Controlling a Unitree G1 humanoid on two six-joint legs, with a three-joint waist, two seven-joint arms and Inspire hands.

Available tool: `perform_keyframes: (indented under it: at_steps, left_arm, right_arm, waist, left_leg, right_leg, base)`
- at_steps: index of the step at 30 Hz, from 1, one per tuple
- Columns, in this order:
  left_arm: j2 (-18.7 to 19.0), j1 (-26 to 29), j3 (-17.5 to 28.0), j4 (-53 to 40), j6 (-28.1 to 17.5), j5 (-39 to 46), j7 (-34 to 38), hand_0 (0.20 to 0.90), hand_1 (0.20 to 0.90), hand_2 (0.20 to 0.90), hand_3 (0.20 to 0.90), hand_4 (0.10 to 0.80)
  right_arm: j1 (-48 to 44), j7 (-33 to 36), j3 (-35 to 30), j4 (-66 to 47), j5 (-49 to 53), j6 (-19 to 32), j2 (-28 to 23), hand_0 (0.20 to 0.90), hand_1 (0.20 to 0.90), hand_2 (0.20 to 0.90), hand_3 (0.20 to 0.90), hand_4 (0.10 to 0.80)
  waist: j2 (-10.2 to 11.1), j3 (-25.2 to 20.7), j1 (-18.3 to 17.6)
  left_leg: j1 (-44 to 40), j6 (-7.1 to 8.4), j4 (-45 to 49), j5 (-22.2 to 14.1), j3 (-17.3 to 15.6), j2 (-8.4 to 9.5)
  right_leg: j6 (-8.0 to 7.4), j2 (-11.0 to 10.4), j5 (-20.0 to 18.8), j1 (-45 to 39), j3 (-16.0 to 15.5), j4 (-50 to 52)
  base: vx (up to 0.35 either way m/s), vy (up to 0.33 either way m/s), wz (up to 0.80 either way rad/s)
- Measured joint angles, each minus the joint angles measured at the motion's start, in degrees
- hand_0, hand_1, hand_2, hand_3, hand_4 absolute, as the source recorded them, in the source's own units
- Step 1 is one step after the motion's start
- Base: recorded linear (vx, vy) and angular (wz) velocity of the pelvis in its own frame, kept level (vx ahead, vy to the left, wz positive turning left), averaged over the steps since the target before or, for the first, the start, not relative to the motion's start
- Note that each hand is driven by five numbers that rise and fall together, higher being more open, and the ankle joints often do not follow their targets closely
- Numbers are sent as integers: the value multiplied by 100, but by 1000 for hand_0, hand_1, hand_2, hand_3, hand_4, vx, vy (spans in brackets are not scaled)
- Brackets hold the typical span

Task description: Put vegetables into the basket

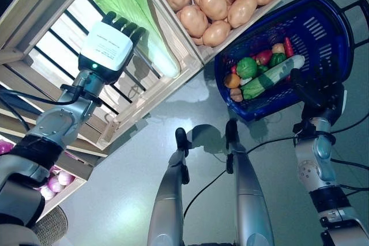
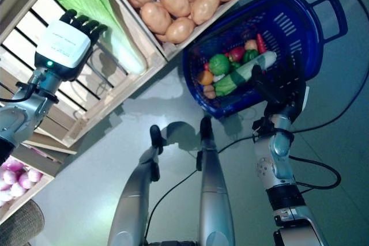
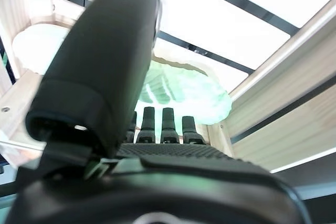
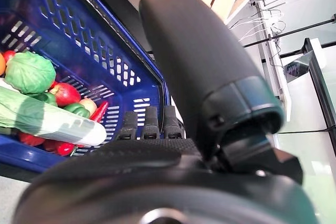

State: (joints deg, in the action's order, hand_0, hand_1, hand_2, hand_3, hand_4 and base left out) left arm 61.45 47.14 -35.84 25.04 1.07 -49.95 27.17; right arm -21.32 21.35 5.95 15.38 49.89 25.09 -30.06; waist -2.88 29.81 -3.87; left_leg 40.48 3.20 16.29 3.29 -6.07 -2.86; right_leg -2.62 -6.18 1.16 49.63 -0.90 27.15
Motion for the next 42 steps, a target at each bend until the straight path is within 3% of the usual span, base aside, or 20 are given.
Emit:
perform_keyframes:
  at_steps: [5,11,17,42]
  left_arm:
    - [-5,3,-43,305,243,-11,65,900,900,900,900,800]
    - [-20,0,-3,715,676,-210,833,900,900,900,900,800]
    - [-63,2,131,799,727,-212,1458,900,900,900,900,800]
    - [-485,602,-161,1129,807,-389,920,900,900,900,900,800]
  right_arm:
    - [46,-13,3,-9,-2,-4,-55,900,900,900,900,800]
    - [88,-13,5,-52,-4,-17,-84,900,900,900,900,800]
    - [97,-13,18,-130,-10,-54,-83,900,900,900,900,800]
    - [-89,-10,165,-279,-255,-174,-82,900,900,900,900,800]
  waist:
    - [-2,-1,-33]
    - [-3,0,-72]
    - [-3,0,-86]
    - [-2,0,-273]
  left_leg:
    - [-16,0,-9,-1,-52,-2]
    - [2,1,-14,0,-63,-1]
    - [4,2,-14,0,-72,-1]
    - [44,6,-21,-31,-202,-18]
  right_leg:
    - [0,8,1,29,28,25]
    - [4,10,2,66,36,44]
    - [21,10,19,94,45,88]
    - [17,62,16,223,208,101]
  base:
    - [5,21,-4]
    - [0,0,0]
    - [6,0,0]
    - [30,4,-2]
